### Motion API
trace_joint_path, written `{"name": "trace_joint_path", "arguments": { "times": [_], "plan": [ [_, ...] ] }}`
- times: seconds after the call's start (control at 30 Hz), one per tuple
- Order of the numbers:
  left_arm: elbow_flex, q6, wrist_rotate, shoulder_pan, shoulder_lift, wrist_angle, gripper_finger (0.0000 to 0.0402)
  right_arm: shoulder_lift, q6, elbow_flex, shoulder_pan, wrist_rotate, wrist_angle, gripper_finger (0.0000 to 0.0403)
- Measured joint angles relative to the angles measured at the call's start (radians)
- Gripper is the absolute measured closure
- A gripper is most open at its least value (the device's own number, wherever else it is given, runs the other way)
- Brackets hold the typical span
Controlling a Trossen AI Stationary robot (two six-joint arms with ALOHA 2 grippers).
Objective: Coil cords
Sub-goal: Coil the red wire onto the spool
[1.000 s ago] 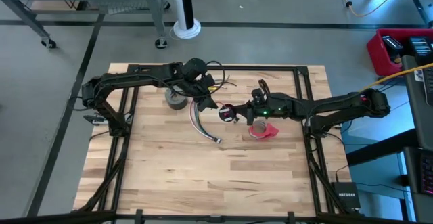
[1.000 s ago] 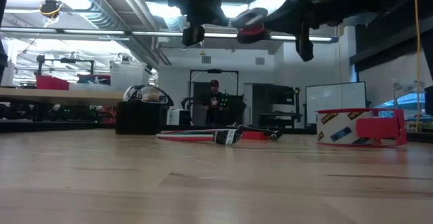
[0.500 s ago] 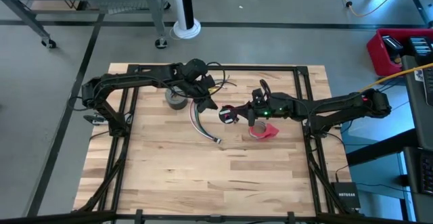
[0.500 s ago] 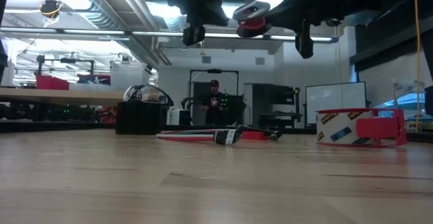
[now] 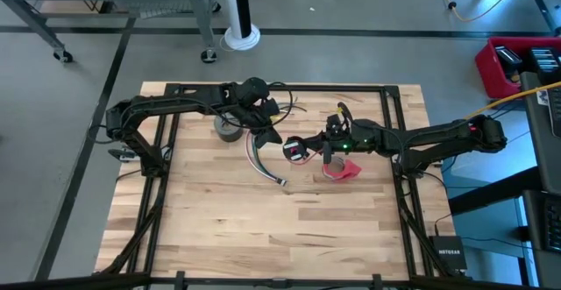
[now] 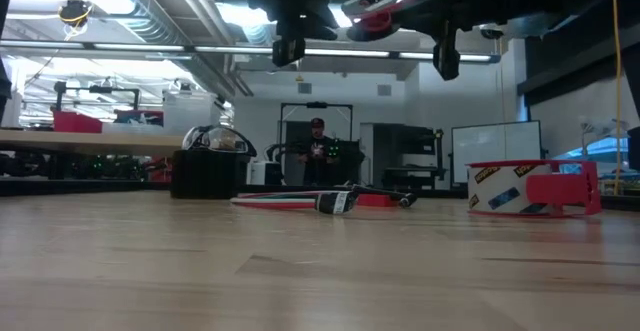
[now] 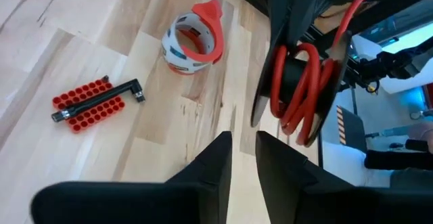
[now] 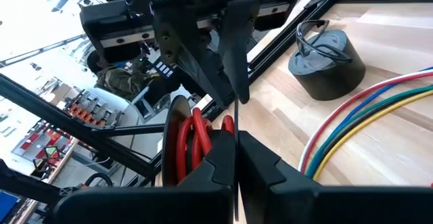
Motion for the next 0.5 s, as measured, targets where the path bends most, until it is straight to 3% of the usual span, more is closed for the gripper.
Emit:
{"name": "trace_joint_path", "arguments": {
  "times": [0.23,0.5],
  "plan": [
    [0.0,0.037,-0.002,0.016,0.001,-0.108,0.0359,0.0,0.0,0.0,0.0,-0.012,-0.001,0.0395],
    [0.0,0.169,-0.003,0.036,0.0,-0.118,0.0363,0.0,0.0,0.0,0.0,-0.161,-0.007,0.0395]
  ]
}}
